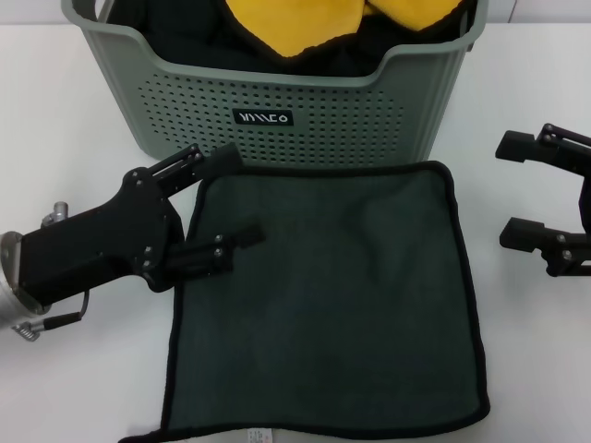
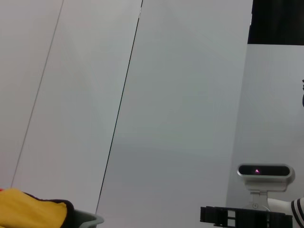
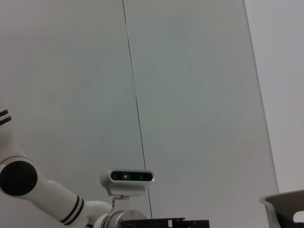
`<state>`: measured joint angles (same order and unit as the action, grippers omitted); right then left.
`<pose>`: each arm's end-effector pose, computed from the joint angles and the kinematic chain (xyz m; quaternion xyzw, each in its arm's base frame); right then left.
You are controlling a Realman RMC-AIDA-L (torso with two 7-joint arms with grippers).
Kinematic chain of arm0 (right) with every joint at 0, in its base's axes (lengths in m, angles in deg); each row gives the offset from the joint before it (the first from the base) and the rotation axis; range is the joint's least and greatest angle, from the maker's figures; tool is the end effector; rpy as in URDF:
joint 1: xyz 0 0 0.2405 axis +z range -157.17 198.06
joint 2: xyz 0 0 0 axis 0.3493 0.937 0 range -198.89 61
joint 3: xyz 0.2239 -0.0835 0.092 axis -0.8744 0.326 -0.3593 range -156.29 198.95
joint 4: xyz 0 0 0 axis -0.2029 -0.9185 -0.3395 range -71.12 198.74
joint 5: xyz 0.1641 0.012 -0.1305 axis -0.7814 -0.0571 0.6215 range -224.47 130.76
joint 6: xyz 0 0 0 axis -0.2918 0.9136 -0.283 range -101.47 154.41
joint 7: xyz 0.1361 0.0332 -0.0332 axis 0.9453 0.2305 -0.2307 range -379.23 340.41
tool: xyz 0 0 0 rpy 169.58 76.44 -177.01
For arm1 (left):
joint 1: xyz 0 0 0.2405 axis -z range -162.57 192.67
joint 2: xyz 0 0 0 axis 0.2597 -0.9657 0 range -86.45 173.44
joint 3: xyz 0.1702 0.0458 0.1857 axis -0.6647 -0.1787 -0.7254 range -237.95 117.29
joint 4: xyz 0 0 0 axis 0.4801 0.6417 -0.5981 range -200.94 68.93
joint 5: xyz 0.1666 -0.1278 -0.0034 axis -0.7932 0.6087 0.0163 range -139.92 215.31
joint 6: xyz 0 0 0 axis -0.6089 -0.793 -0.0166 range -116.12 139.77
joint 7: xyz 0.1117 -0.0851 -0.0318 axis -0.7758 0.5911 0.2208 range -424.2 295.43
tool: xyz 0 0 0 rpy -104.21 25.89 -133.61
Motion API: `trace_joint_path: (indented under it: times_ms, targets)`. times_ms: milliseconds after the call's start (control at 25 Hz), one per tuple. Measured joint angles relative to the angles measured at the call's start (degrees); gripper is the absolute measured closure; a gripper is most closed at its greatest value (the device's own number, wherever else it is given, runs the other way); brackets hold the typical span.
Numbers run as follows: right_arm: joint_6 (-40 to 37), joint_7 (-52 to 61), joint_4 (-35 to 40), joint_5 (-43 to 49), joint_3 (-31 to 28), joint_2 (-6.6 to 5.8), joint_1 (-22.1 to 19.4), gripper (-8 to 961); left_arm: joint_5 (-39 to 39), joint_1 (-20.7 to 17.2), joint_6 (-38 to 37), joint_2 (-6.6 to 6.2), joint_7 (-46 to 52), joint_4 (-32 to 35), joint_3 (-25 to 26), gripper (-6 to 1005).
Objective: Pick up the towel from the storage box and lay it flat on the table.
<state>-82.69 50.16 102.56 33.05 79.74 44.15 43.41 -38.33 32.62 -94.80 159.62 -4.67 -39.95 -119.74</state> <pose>0.2259 0.2833 0.0493 -0.9000 0.0455 0.4303 0.0518 -0.2627 0.2486 0.0115 -0.8634 -0.1272 -0.4744 0.1158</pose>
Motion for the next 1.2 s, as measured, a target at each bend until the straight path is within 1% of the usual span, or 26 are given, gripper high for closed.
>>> trace_joint_path:
  times_ms: [680, 1200]
  targets:
    - [0.1, -0.2, -0.3, 1.4, 0.1, 0.74, 0.1, 69, -0.1, -0.3, 0.0, 0.51, -0.3, -0.3, 0.0, 135]
    - [0.2, -0.2, -0.3, 1.4, 0.0, 0.72, 0.1, 68, 0.2, -0.3, 0.0, 0.51, -0.2, -0.4, 0.2, 135]
